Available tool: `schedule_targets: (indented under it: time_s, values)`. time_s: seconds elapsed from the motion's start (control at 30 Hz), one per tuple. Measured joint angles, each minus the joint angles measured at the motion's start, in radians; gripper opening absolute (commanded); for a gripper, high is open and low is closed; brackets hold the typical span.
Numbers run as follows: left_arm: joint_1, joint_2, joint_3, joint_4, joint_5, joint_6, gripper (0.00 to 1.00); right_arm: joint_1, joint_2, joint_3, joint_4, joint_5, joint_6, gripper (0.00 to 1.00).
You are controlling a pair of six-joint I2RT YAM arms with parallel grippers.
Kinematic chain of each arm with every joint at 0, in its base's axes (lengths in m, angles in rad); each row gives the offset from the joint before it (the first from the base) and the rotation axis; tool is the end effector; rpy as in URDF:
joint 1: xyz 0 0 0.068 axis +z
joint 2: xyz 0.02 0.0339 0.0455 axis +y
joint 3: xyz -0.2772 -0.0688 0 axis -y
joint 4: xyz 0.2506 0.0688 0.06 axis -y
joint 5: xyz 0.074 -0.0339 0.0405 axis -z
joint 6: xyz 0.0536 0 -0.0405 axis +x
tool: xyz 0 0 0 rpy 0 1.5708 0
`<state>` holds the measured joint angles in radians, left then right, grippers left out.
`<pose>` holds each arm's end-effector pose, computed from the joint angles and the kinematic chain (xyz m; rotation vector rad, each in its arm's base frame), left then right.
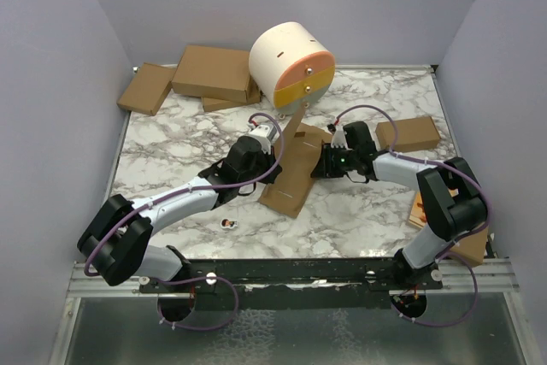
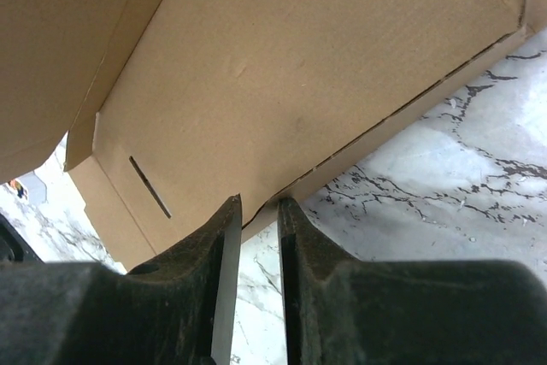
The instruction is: Fold the paper box
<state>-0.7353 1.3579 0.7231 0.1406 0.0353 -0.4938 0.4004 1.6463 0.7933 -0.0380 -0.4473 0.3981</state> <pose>0.2294 -0.2101 0.2236 0.2830 2.1431 -0.7754 0.2929 0.1491 0.1455 -0.2076 2.5447 0.8832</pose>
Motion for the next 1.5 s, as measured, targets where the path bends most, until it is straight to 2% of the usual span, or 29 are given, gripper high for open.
schedule_targets:
  time_s: [0.17,0.43,0.63,0.77,0.97,1.23,1.4,1.5]
  values:
    - [0.001,-0.009,0.000,-0.015,-0.001,0.022,0.00,0.000,-0.019,0.004,-0.021,-0.026,-0.031,0.52]
    - [0.082,-0.084,0.000,-0.065,0.057,0.101,0.00,-0.087,-0.247,0.007,-0.051,-0.211,-0.156,0.60]
    - [0.154,-0.088,0.009,-0.093,0.208,0.221,0.00,-0.188,-0.267,0.065,-0.087,-0.344,-0.278,0.67]
    - [0.207,-0.088,0.035,-0.123,0.305,0.294,0.00,-0.207,-0.291,0.097,-0.138,-0.427,-0.380,0.78]
    - [0.242,-0.074,0.127,-0.191,0.448,0.471,0.00,-0.214,-0.305,0.192,-0.181,-0.604,-0.641,0.92]
    - [0.270,-0.024,0.252,-0.311,0.546,0.676,0.00,-0.257,-0.256,0.311,-0.147,-0.642,-0.896,0.90]
    - [0.296,0.002,0.284,-0.373,0.597,0.772,0.00,-0.355,-0.211,0.339,-0.146,-0.735,-0.936,0.86]
    - [0.298,0.032,0.320,-0.409,0.624,0.818,0.00,-0.362,-0.180,0.346,-0.139,-0.782,-0.938,0.84]
